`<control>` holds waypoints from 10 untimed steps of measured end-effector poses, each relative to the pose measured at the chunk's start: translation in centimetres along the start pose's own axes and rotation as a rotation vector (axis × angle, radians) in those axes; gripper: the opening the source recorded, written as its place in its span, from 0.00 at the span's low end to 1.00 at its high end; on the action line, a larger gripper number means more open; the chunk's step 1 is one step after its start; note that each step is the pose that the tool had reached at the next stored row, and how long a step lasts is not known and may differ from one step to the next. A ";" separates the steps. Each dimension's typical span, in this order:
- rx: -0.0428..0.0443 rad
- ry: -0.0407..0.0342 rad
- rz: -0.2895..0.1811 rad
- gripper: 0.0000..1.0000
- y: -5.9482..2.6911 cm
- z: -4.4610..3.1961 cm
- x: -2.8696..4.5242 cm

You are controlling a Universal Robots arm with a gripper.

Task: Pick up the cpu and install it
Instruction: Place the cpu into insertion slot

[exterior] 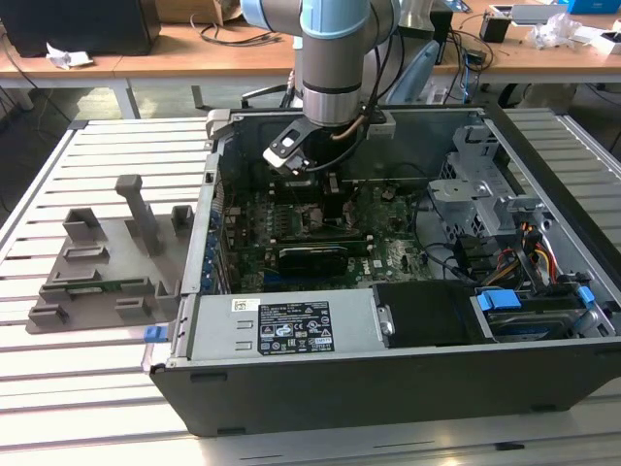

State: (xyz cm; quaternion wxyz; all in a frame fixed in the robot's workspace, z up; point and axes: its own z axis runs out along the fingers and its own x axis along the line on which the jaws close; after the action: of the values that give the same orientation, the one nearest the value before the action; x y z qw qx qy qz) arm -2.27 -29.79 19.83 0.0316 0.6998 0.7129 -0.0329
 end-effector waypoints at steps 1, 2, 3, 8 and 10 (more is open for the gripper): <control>0.0001 0.0000 0.000 0.62 0.00 0.00 0.00; 0.0001 0.0000 0.000 0.62 0.00 0.00 0.00; 0.0000 0.0000 0.000 0.62 0.00 0.00 0.00; 0.0000 0.0001 0.000 0.62 0.00 -1.37 -0.02; 0.0000 0.0008 0.000 0.35 -0.01 -1.86 -0.31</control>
State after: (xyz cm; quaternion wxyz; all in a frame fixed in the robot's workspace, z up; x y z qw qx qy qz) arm -2.27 -29.94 21.71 0.0314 0.6998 0.7129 -0.0327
